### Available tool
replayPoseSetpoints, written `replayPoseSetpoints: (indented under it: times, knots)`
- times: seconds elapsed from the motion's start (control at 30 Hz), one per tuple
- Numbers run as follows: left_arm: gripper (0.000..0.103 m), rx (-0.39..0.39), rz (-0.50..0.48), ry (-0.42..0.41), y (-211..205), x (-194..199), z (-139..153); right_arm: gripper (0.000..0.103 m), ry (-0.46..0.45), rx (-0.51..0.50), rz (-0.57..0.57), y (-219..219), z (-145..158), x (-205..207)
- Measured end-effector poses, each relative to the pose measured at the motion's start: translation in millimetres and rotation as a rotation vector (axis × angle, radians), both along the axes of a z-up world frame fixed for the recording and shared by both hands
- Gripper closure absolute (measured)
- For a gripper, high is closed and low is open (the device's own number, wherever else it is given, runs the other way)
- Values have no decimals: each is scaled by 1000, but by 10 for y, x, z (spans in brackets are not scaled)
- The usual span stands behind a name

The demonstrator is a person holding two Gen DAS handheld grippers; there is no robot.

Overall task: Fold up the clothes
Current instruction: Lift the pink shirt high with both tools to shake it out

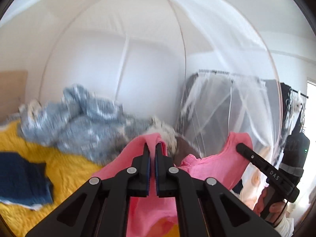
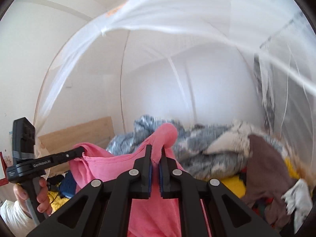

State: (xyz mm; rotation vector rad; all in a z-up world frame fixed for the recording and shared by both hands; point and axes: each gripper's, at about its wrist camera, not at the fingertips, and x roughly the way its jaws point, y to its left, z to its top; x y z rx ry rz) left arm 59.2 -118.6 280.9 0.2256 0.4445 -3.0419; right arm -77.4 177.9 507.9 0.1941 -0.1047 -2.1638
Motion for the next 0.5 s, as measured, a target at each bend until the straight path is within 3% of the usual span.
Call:
replayPoseSetpoints:
  times: [0.17,0.27,0.5]
  knots:
    - [100,-95,63,133,258,481,696,98,114,-75,-16,175,681,358]
    - [100,-156,105,179,437,731,947,98,170,-115,-15,311,1002,584]
    - [100,-268,234,202,686,985,1161,98,193,-137,-9,402,1422,773]
